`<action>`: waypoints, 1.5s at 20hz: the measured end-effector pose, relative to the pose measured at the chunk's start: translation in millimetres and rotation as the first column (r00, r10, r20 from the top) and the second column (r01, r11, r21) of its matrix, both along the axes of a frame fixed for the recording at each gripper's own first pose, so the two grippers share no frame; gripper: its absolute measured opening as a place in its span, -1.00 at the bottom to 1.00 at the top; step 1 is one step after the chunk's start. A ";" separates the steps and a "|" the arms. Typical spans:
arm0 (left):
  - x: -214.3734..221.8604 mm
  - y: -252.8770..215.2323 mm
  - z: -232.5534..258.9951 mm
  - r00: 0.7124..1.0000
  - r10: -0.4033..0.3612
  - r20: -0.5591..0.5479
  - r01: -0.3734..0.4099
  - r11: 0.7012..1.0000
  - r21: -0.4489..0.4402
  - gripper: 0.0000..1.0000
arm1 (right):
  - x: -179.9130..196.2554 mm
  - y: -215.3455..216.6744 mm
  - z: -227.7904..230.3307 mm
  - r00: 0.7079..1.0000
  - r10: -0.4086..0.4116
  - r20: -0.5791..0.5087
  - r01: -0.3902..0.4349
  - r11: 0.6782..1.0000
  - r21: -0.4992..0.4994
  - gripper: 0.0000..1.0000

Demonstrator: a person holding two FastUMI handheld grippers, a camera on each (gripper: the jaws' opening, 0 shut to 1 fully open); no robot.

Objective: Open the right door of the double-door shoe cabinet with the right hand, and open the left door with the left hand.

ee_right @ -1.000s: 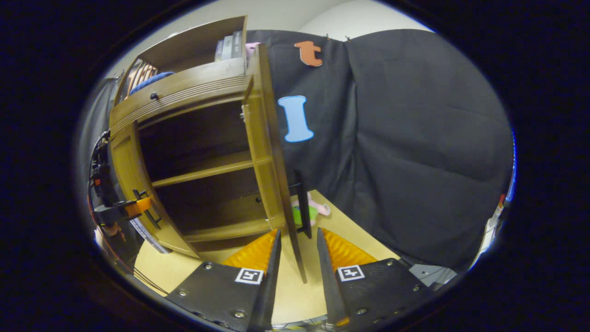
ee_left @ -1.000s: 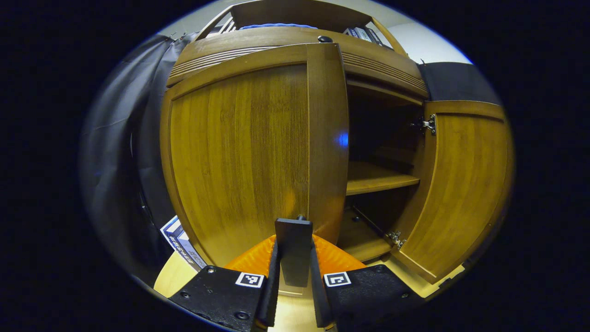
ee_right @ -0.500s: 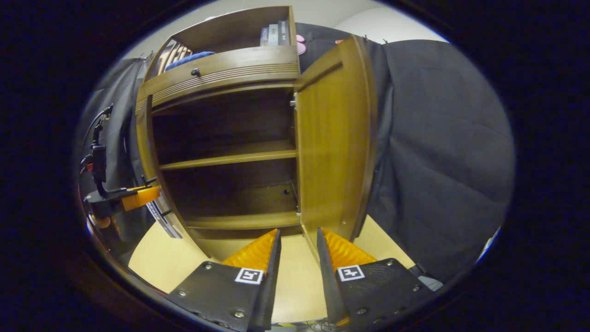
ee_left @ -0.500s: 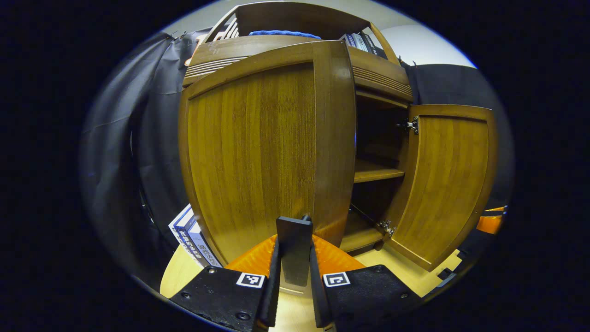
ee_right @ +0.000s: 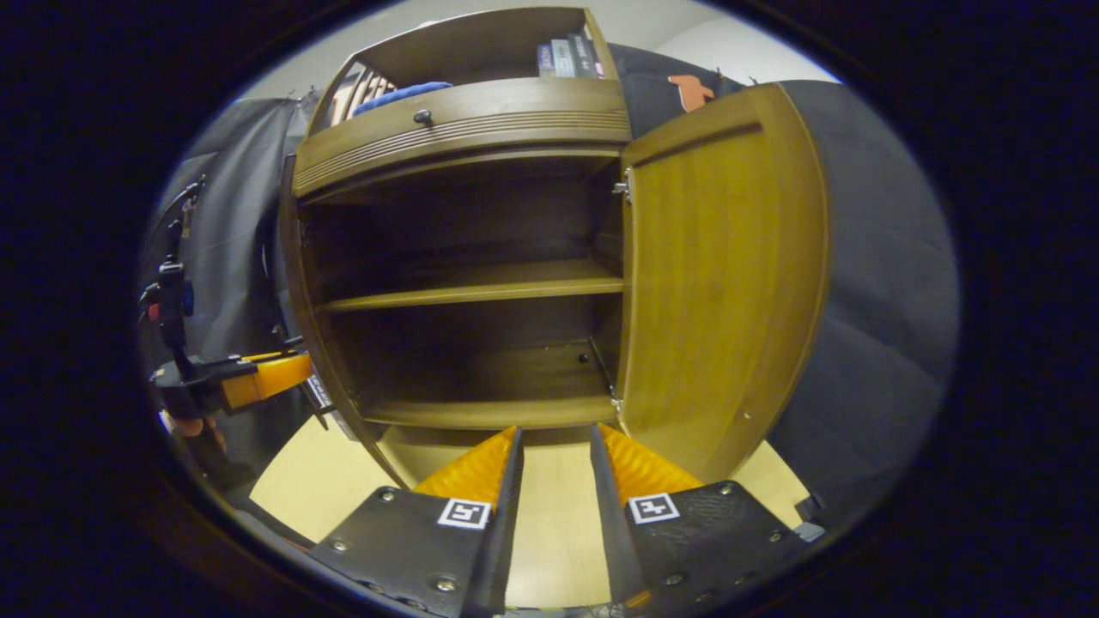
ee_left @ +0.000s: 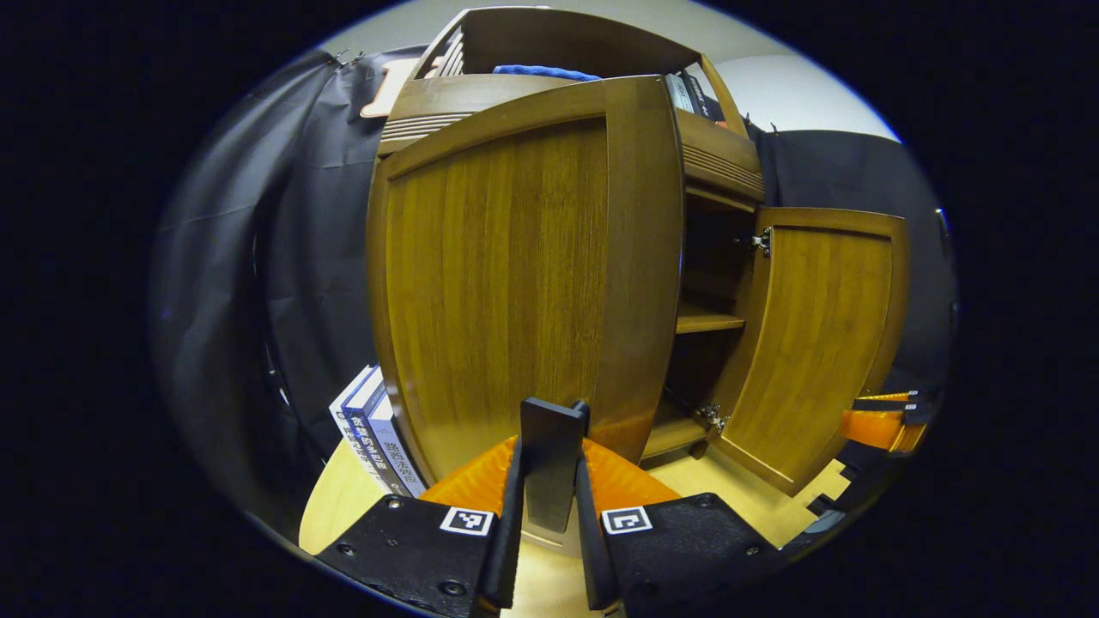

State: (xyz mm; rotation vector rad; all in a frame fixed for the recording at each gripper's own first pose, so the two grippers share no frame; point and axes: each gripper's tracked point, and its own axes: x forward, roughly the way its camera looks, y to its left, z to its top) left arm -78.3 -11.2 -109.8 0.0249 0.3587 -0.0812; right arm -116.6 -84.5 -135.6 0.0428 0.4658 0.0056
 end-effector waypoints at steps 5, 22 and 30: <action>-13.8 13.6 2.5 1.000 0.007 0.002 -0.007 1.000 -0.003 -0.36 | 17.5 26.6 -5.8 0.998 0.062 -0.005 -0.062 0.998 0.019 -0.12; -60.5 123.3 18.2 0.964 0.265 0.038 -0.267 0.962 0.062 -0.54 | 62.6 99.8 -17.0 0.960 0.281 -0.018 -0.280 0.959 0.054 -0.12; -71.7 138.7 21.0 0.970 0.238 0.044 -0.239 0.971 0.019 -0.51 | 67.7 118.5 -19.3 0.954 0.300 -0.019 -0.298 0.952 0.072 -0.12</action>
